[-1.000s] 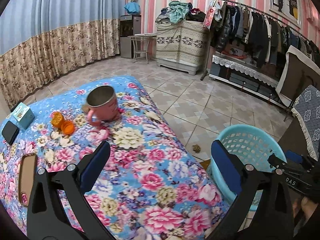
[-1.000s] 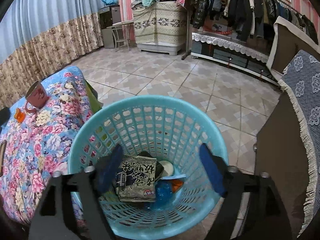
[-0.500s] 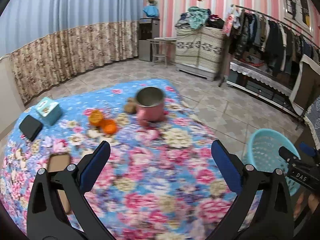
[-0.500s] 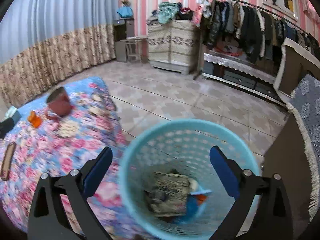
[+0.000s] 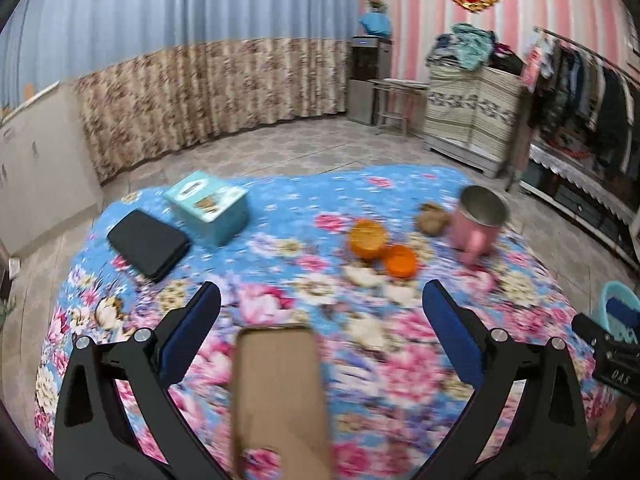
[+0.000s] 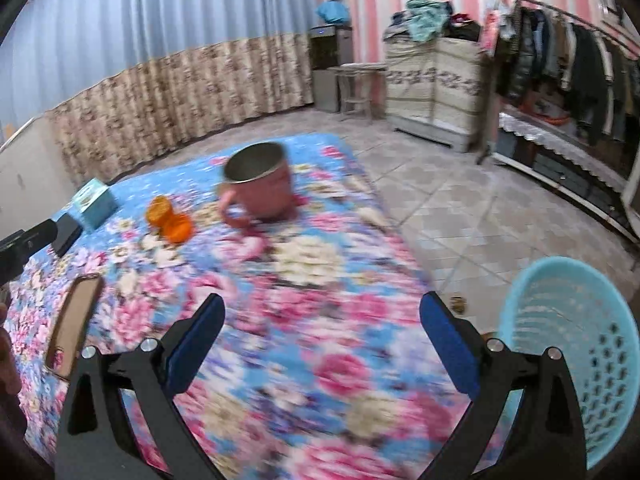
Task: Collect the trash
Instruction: 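Move both tools back over the bed toward the orange pieces, then grasp the small orange lid with the right tool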
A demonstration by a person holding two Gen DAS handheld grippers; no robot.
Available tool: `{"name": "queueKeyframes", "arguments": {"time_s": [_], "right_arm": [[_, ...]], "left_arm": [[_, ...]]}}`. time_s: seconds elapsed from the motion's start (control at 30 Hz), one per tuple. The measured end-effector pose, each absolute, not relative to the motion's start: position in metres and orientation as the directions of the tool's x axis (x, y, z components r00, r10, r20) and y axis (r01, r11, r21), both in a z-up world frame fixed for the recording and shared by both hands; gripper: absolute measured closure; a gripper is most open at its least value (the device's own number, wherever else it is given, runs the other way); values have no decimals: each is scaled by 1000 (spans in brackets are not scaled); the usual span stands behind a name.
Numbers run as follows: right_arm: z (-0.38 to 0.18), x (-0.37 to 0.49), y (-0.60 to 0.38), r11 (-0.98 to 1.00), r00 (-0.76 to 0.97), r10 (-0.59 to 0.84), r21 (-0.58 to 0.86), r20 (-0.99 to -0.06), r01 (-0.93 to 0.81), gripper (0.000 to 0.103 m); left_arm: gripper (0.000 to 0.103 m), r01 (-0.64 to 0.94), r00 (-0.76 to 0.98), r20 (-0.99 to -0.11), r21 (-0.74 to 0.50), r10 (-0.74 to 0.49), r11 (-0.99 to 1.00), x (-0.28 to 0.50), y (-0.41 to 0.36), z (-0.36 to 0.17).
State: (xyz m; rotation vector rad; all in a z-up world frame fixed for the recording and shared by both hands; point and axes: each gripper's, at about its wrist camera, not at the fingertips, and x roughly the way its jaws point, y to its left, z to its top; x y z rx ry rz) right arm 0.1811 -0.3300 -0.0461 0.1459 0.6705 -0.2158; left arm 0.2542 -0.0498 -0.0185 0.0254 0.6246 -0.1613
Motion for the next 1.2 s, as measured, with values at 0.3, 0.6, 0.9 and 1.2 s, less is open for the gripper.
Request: {"name": "queueKeyframes", "arguments": {"time_s": [0.3, 0.6, 0.9, 1.2], "right_arm": [[-53, 242, -260, 991, 770, -102, 4, -629, 135, 7], [-72, 298, -205, 996, 733, -84, -75, -675, 45, 8], [-89, 352, -188, 997, 667, -75, -75, -741, 29, 24], [-90, 370, -192, 998, 653, -49, -57, -756, 9, 63]], "left_arm": [[5, 49, 788, -609, -84, -90, 995, 296, 14, -32], [5, 54, 789, -613, 14, -35, 998, 315, 39, -36], [5, -11, 747, -665, -14, -1, 1000, 330, 70, -56], [5, -20, 727, -687, -26, -3, 999, 336, 72, -66]]}}
